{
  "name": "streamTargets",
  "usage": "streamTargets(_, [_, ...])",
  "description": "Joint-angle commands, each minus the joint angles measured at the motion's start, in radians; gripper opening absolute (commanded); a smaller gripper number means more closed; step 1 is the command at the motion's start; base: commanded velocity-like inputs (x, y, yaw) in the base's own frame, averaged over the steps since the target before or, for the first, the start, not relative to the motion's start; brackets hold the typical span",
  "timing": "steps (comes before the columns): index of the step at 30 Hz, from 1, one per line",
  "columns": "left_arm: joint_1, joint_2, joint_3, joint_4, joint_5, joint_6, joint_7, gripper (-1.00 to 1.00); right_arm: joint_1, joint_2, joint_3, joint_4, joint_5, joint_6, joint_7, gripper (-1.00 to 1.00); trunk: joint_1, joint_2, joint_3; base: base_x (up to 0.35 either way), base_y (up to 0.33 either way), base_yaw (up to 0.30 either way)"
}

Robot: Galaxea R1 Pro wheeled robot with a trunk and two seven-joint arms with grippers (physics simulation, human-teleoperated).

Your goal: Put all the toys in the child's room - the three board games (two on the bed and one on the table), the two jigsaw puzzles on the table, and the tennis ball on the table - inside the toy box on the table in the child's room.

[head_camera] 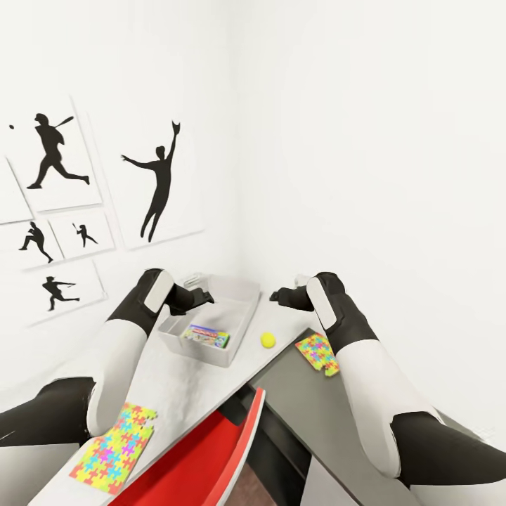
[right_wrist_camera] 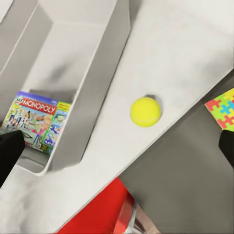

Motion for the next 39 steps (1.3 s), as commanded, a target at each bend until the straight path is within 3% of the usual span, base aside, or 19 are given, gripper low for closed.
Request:
streamTargets(1, [-0.001,-0.001,0.005,-0.001,0.010,0.004,0.010,1.00,-0.001,0.000,0.001,-0.001,-0.011,0.003,-0.010,1.00,0.001,-0.002,-0.002,0.083,-0.035,0.205])
streamTargets(39, [-0.001,-0.002,0.003,-0.002,0.010,0.003,0.015,1.00,-0.001,0.000,0.001,-0.001,-0.011,0.005,-0.008,1.00,0.001,-0.002,-0.002,0.068,0.017,0.013])
